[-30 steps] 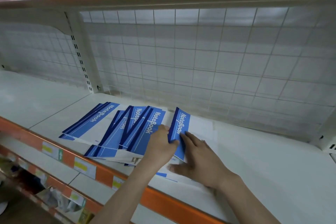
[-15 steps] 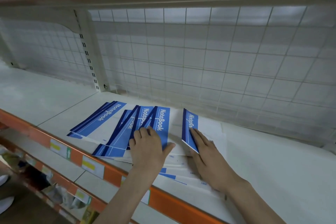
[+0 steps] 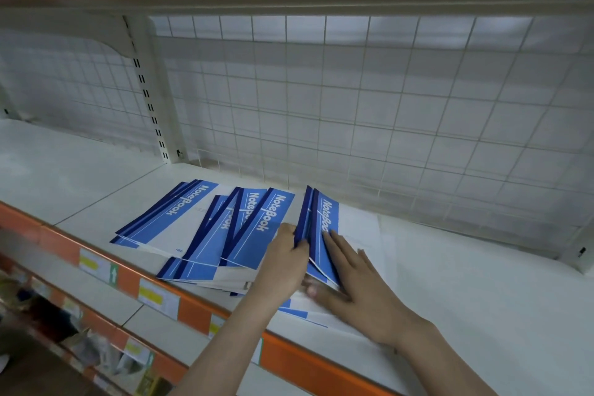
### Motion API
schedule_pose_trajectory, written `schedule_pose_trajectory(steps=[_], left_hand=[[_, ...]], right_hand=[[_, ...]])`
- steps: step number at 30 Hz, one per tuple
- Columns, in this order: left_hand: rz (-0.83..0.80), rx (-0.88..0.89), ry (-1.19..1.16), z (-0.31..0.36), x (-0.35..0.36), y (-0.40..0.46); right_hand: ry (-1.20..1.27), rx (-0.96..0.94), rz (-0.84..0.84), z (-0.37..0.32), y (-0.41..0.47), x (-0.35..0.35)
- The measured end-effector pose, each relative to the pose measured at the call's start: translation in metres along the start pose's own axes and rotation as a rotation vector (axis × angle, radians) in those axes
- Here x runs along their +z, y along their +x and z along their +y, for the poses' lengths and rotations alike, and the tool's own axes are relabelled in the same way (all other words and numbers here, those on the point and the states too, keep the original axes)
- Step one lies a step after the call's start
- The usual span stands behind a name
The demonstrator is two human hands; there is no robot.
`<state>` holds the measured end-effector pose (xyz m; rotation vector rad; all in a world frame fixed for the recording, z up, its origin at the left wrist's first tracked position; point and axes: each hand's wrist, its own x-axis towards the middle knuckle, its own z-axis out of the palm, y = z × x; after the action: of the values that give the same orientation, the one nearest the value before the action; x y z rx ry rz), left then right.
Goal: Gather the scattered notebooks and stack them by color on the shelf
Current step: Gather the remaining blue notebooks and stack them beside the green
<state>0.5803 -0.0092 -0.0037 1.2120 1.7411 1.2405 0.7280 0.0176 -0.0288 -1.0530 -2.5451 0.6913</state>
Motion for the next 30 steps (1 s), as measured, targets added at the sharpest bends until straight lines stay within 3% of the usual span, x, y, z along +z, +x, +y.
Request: schedule_pose_trajectory(steps=[2, 4, 6, 8, 11, 13, 16, 21, 25, 30], left_hand=[[-0.056, -0.086, -0.174, 0.005, -0.001, -0.001], [-0.064, -0.031, -0.169, 0.003, -0.004, -0.001], [0.015, 0.162, 0.06, -0.001, -0.011, 0.0], [0.184, 0.289, 0.486, -0.008, -0.021, 0.006], [0.238, 0.029, 1.044, -0.014, -0.03, 0.01], [0.224, -0.078, 1.162, -0.016, -0.029, 0.009], [0.256, -0.084, 1.206, -0.015, -0.023, 0.009], [0.169, -0.051, 0.991, 0.001, -0.018, 0.009], [-0.008, 0.013, 0.501, 0.003, -0.013, 0.013], [-0.101, -0.312, -0.17, 0.01, -0.001, 0.018]], right_hand=[[-0.041, -0.009, 0.018, 0.0, 0.0, 0.0], [-0.052, -0.007, 0.067, 0.0, 0.0, -0.002], [-0.036, -0.004, 0.092, 0.0, 0.0, -0.004], [-0.048, -0.002, 0.077, -0.001, -0.001, -0.005], [-0.042, -0.002, 0.068, -0.001, -0.001, -0.004], [-0.026, -0.006, 0.074, -0.001, 0.0, -0.005], [0.022, -0.02, 0.111, -0.001, 0.0, -0.005], [0.056, -0.029, 0.118, -0.003, -0.001, -0.004], [0.072, -0.041, 0.133, -0.004, -0.003, -0.005], [0.024, 0.018, 0.092, -0.002, -0.002, -0.001]])
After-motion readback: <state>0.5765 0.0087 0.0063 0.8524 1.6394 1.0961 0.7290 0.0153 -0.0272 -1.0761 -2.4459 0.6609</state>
